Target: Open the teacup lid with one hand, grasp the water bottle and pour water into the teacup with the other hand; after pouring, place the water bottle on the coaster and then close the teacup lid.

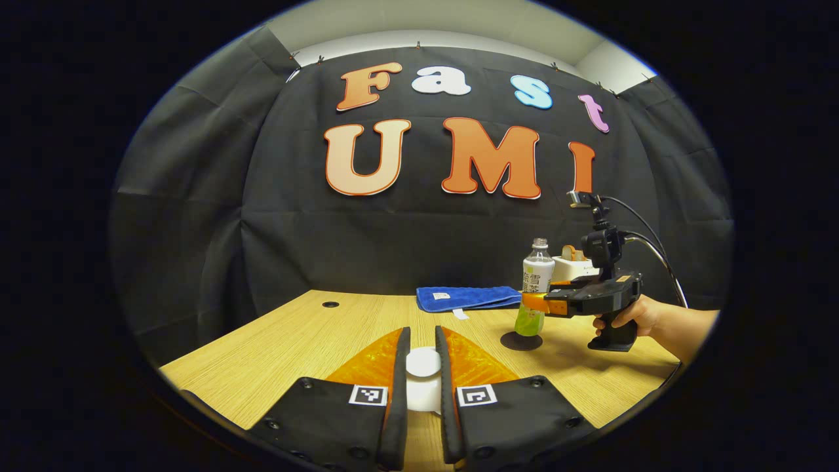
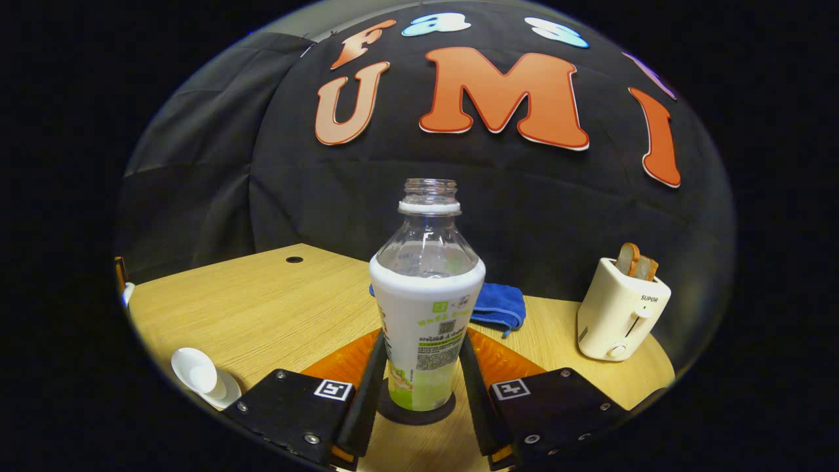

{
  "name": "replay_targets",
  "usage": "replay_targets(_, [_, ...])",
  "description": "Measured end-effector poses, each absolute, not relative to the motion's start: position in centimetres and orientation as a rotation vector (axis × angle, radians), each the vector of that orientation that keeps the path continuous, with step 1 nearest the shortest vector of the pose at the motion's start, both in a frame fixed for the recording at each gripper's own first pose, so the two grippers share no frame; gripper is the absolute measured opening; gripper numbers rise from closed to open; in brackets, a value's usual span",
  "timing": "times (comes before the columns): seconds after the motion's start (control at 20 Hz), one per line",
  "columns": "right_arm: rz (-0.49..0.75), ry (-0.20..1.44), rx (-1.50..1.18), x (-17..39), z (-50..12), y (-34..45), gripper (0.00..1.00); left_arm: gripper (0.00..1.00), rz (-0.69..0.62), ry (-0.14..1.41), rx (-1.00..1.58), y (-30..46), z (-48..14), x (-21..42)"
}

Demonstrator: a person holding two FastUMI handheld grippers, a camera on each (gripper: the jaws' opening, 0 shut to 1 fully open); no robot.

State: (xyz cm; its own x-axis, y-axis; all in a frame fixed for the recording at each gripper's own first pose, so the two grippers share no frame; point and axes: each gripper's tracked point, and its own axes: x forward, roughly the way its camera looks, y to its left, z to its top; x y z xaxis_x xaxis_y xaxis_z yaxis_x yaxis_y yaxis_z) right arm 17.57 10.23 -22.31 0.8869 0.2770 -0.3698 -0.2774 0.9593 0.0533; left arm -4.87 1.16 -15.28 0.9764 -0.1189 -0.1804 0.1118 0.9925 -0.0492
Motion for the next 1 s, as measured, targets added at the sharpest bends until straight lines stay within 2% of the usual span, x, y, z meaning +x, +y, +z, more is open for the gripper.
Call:
replay_targets(0.1, [0.293, 0.424, 0.013, 17.6, -23.5, 10.3, 0.63, 0.24, -0.121, 0.193, -0.044, 0.9, -15.7, -4.7])
replay_targets(0.2, [0.299, 0.451, -0.015, 17.5, -24.8, 10.5, 0.63, 0.22, -0.125, 0.205, -0.054, 0.6, -16.1, -4.5])
replay_targets(0.5, [0.307, 0.428, 0.006, 17.6, -24.6, 10.6, 0.63, 0.24, -0.142, 0.215, -0.074, -0.4, -16.6, -3.6])
replay_targets(0.6, [0.325, 0.449, 0.01, 17.4, -25.4, 10.7, 0.66, 0.22, -0.153, 0.232, -0.081, -0.8, -17.2, -3.0])
replay_targets(0.7, [0.326, 0.463, 0.007, 17.4, -26.0, 10.6, 0.74, 0.24, -0.164, 0.241, -0.079, -1.5, -17.7, -2.5])
replay_targets(0.75, [0.326, 0.458, 0.013, 17.2, -25.9, 10.6, 0.87, 0.25, -0.167, 0.242, -0.074, -1.9, -18.0, -2.3])
replay_targets(0.85, [0.325, 0.449, 0.022, 16.9, -25.5, 10.4, 0.98, 0.25, -0.178, 0.259, -0.067, -2.6, -18.9, -2.1])
replay_targets(1.0, [0.321, 0.443, 0.049, 16.1, -24.8, 9.6, 0.98, 0.25, -0.195, 0.281, -0.058, -3.5, -20.1, -1.6])
